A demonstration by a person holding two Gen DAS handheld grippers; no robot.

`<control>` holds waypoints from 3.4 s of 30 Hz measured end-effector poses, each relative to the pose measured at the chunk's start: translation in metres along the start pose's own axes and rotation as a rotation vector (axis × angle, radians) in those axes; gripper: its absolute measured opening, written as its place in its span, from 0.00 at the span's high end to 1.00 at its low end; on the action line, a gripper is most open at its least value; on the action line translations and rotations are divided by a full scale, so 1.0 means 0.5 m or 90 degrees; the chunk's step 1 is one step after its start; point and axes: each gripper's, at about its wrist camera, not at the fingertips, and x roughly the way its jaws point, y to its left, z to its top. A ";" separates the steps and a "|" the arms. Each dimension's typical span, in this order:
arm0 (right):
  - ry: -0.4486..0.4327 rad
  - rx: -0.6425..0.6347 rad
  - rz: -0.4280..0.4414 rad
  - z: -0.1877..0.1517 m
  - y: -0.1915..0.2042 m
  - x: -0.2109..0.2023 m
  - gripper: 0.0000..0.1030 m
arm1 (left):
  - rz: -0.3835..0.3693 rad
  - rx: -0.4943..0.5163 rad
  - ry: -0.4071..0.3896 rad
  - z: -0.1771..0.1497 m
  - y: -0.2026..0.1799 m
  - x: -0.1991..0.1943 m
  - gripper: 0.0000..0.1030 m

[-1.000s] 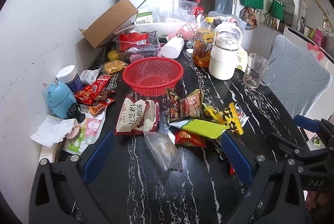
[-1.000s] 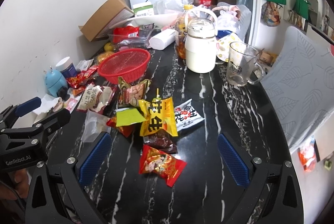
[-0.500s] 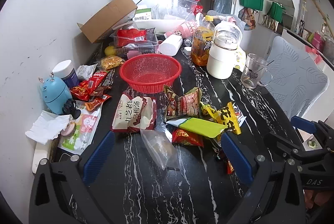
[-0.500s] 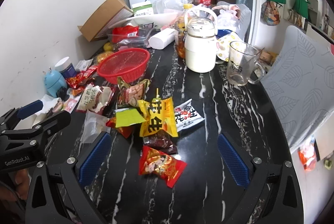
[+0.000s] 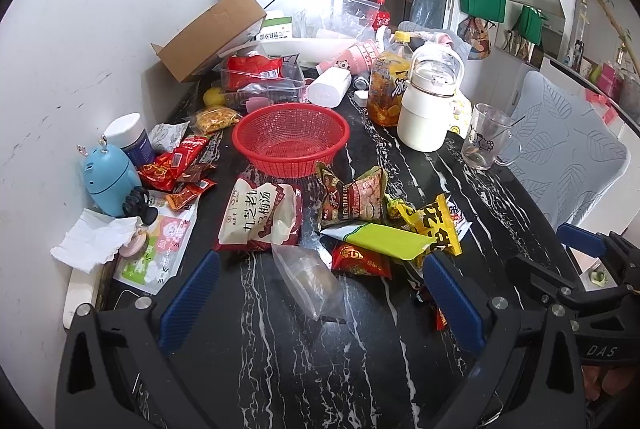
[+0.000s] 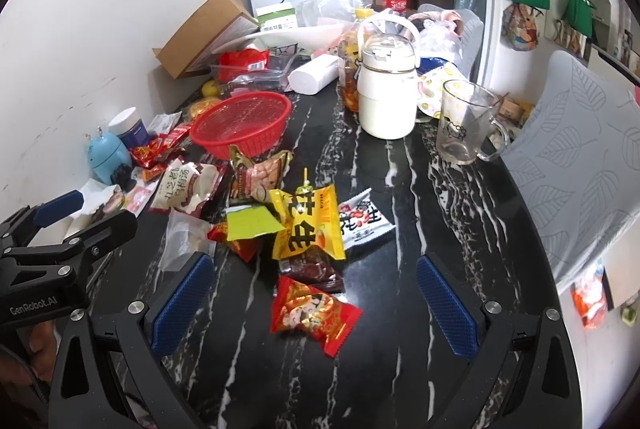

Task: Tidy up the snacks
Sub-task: 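Move both grippers open toward the pile of snack packets, then grasp the red cartoon-print packet with the right gripper while the left gripper grasps the clear plastic bag, then lift both held packets and carry them over the red mesh basket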

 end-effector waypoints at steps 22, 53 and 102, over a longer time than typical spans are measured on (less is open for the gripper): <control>-0.001 -0.001 0.015 -0.062 0.006 -0.021 0.00 | -0.018 -0.019 0.009 -0.058 0.001 -0.019 0.00; 0.109 0.047 0.033 -0.124 -0.028 0.174 0.04 | -0.047 -0.086 0.097 -0.124 0.046 0.111 0.00; 0.074 0.021 0.037 -0.132 -0.020 0.130 0.62 | -0.091 -0.052 0.138 -0.120 0.027 0.186 0.67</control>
